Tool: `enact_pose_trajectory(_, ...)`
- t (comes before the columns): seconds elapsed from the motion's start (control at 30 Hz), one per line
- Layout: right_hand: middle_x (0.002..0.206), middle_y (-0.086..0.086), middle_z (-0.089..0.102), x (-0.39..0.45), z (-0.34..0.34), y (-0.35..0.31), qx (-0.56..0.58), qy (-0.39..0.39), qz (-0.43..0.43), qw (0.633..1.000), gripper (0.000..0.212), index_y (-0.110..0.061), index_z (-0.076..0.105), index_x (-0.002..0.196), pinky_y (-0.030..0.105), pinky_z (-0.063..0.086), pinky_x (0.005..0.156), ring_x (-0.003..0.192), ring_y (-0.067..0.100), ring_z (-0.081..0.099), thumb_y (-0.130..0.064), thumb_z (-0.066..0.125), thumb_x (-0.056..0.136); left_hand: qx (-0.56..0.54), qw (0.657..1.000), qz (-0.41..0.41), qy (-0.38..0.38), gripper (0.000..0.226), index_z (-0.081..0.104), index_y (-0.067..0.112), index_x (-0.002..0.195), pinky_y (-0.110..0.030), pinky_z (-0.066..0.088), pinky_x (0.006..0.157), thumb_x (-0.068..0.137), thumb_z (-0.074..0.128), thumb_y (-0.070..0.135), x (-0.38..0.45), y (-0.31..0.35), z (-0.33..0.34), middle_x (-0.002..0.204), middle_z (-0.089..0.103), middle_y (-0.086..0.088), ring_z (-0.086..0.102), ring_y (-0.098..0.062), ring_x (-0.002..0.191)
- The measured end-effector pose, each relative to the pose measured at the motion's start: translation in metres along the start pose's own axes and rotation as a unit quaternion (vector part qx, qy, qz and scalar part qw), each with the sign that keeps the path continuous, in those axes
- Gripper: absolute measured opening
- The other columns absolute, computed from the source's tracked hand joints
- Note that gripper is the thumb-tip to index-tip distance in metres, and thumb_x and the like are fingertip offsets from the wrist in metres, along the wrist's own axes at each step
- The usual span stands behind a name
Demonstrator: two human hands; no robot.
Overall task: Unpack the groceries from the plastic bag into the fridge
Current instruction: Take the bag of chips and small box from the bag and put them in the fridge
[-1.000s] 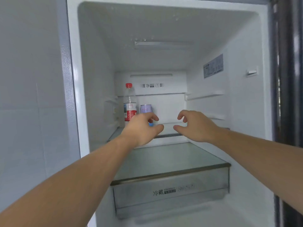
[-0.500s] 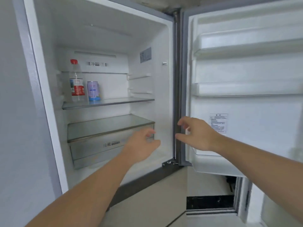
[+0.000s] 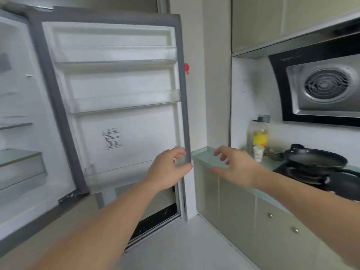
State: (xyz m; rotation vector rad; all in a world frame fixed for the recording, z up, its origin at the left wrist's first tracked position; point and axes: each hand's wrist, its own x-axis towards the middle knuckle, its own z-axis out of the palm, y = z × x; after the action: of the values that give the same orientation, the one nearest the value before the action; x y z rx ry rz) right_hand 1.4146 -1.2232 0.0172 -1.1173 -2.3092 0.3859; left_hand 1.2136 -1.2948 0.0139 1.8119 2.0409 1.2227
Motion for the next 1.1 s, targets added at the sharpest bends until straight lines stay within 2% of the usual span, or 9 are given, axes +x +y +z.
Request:
enact_pose_trajectory(0.1,0.113,-0.001,0.056,-0.04,-0.045,0.053,-0.033,0.015,0.068,0.997,0.048,-0.028,0.049,0.125,0.032,0.048,0.089,0.098,0.017,0.056,-0.044,0.065,0.083,-0.028,0.997,0.056,-0.052,0.036,0.062,0.028,0.118,-0.023,0.041,0.086,0.083,0.069,0.031,0.016,0.052,0.06,0.113,0.059,0.007,0.055,-0.011,0.103)
enact_pose_trajectory(0.2,0.115,0.001,0.056,-0.085,-0.087,0.095,-0.065,0.055,0.142,0.986,0.049,-0.025,0.049,0.128,0.031,0.046,0.089,0.1,0.018,0.055,-0.041,0.065,0.084,-0.066,0.985,0.112,-0.112,0.031,0.062,0.029,0.111,-0.024,0.041,0.086,0.081,0.07,0.031,0.024,0.1,0.118,0.11,0.06,0.007,0.057,-0.013,0.104)
enact_pose_trajectory(0.37,0.111,-0.002,0.056,-0.174,-0.139,0.135,-0.113,0.098,0.291,0.945,0.045,-0.025,0.05,0.124,0.034,0.05,0.086,0.097,0.019,0.058,-0.045,0.063,0.085,-0.131,0.946,0.204,-0.216,0.031,0.063,0.031,0.11,-0.023,0.04,0.081,0.08,0.072,0.032,0.012,0.174,0.204,0.106,0.06,0.007,0.058,-0.012,0.098)
enact_pose_trajectory(0.53,0.109,-0.004,0.057,-0.27,-0.169,0.138,-0.174,0.151,0.417,0.879,0.044,-0.026,0.05,0.12,0.033,0.049,0.08,0.095,0.018,0.055,-0.046,0.063,0.084,-0.166,0.889,0.281,-0.32,0.033,0.062,0.034,0.111,-0.024,0.04,0.078,0.08,0.07,0.038,-0.026,0.231,0.272,0.105,0.059,0.012,0.056,-0.008,0.095)
enact_pose_trajectory(0.63,0.109,-0.003,0.057,-0.332,-0.175,0.126,-0.194,0.19,0.48,0.834,0.042,-0.027,0.051,0.12,0.031,0.049,0.075,0.089,0.017,0.056,-0.044,0.063,0.083,-0.174,0.848,0.325,-0.381,0.032,0.061,0.034,0.112,-0.027,0.043,0.084,0.081,0.068,0.04,-0.066,0.265,0.3,0.107,0.058,0.01,0.055,-0.009,0.098)
enact_pose_trajectory(0.77,0.116,-0.003,0.056,-0.408,-0.181,0.102,-0.221,0.218,0.561,0.768,0.046,-0.03,0.048,0.123,0.037,0.051,0.084,0.091,0.017,0.055,-0.046,0.062,0.082,-0.187,0.789,0.386,-0.44,0.03,0.058,0.036,0.108,-0.031,0.047,0.087,0.081,0.067,0.044,-0.125,0.314,0.321,0.109,0.058,0.008,0.055,-0.011,0.098)
enact_pose_trajectory(0.9,0.12,0.0,0.057,-0.482,-0.192,0.076,-0.238,0.261,0.622,0.698,0.049,-0.028,0.049,0.125,0.033,0.048,0.088,0.1,0.02,0.056,-0.043,0.064,0.081,-0.201,0.729,0.43,-0.492,0.048,0.058,0.034,0.114,-0.028,0.041,0.082,0.071,0.06,0.053,-0.193,0.368,0.328,0.111,0.057,0.008,0.055,-0.013,0.103)
enact_pose_trajectory(0.97,0.119,0.0,0.056,-0.518,-0.198,0.068,-0.246,0.27,0.646,0.67,0.05,-0.026,0.049,0.126,0.033,0.048,0.088,0.098,0.019,0.055,-0.045,0.065,0.082,-0.211,0.705,0.447,-0.509,0.04,0.058,0.034,0.114,-0.027,0.04,0.08,0.078,0.065,0.049,-0.226,0.39,0.333,0.113,0.056,0.009,0.054,-0.011,0.104)
enact_pose_trajectory(1.1,0.118,-0.002,0.055,-0.581,-0.215,0.063,-0.252,0.282,0.678,0.63,0.049,-0.026,0.049,0.124,0.034,0.048,0.086,0.091,0.013,0.047,-0.048,0.064,0.082,-0.22,0.668,0.469,-0.534,0.034,0.057,0.034,0.117,-0.031,0.046,0.09,0.085,0.065,0.042,-0.284,0.429,0.343,0.115,0.055,0.01,0.052,-0.011,0.107)
